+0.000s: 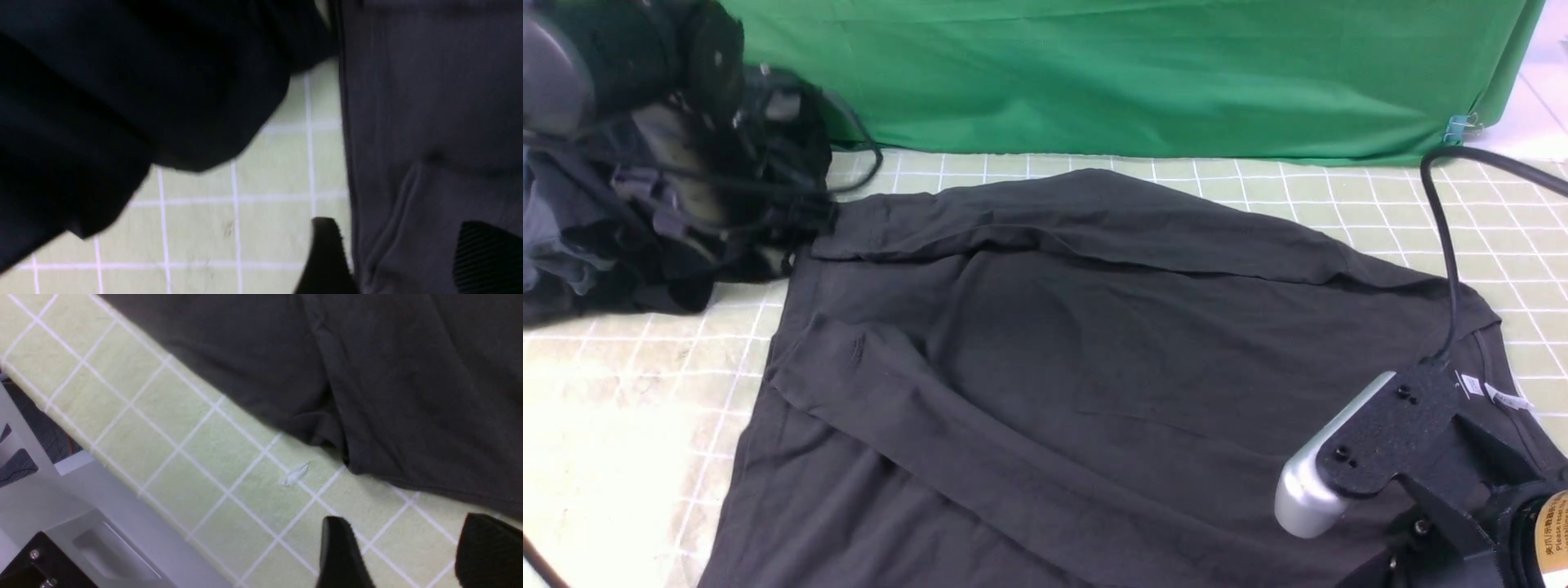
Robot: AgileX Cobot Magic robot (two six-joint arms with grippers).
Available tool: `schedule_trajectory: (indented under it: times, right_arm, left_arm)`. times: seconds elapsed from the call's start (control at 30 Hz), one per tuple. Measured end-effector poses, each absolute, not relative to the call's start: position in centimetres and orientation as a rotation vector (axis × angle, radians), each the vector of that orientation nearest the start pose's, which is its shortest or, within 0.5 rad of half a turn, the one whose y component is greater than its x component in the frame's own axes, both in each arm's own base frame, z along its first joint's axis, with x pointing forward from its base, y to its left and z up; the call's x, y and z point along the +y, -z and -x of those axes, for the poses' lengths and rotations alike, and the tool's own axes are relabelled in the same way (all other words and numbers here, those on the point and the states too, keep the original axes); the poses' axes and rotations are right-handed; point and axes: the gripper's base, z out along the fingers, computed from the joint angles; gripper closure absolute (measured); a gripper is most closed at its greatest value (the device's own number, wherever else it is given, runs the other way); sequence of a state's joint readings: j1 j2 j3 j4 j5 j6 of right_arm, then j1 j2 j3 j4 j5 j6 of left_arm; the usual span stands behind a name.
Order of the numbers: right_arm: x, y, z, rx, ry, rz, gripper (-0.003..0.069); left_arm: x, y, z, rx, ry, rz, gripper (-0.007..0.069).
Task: Fold a long-sleeved shirt over a green coffee tablecloth.
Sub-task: 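Grab the top left corner of the dark shirt with the left gripper, then fold the left side of the dark shirt inward over its body with the left gripper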
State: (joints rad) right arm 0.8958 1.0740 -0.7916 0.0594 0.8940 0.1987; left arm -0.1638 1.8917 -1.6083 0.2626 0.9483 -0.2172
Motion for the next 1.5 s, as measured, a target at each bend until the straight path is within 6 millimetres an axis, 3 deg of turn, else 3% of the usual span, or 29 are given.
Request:
schedule_trajectory:
  times: [0.17,0.27,0.3,0.4,0.57,1.03,1.13,1.3,1.5]
  right_arm:
    - [15.2,-28.2,-11.7,2.571,-0.399,0.897,0.0289]
    - [15.1,-28.2,-11.8,2.573,-0.394,0.886,0.0289]
    - [15.1,-28.2,-11.8,2.573,-0.393,0.885,0.0289]
    - [15.1,-28.2,-11.8,2.572,-0.391,0.885,0.029]
    - [15.1,-28.2,-11.8,2.572,-0.391,0.885,0.029]
    - [15.1,-28.2,-11.8,2.572,-0.391,0.885,0.0291]
    - [15.1,-28.2,-11.8,2.572,-0.391,0.885,0.0291]
    - [15.1,-28.2,-11.8,2.572,-0.391,0.885,0.0291]
    - [15.1,-28.2,-11.8,2.571,-0.392,0.885,0.0291]
  left_arm:
    - [-5.6,-28.5,-43.1,2.577,-0.128,-0.031,0.017]
    - [-6.1,-26.8,-45.0,2.591,-0.092,-0.017,0.0188]
    - [-6.3,-25.1,-45.9,2.623,-0.087,0.0,0.0202]
    - [-6.5,-22.5,-47.3,2.669,-0.081,0.033,0.0216]
    - [-6.2,-19.8,-48.9,2.702,-0.067,0.07,0.0221]
    - [-5.0,-16.8,-50.9,2.673,-0.052,0.105,0.023]
    - [-5.1,-16.9,-50.9,2.677,-0.043,0.092,0.0316]
    - [-5.2,-17.8,-50.6,2.691,-0.053,0.051,0.0567]
    - [-5.4,-20.9,-50.3,2.693,-0.01,0.058,0.0601]
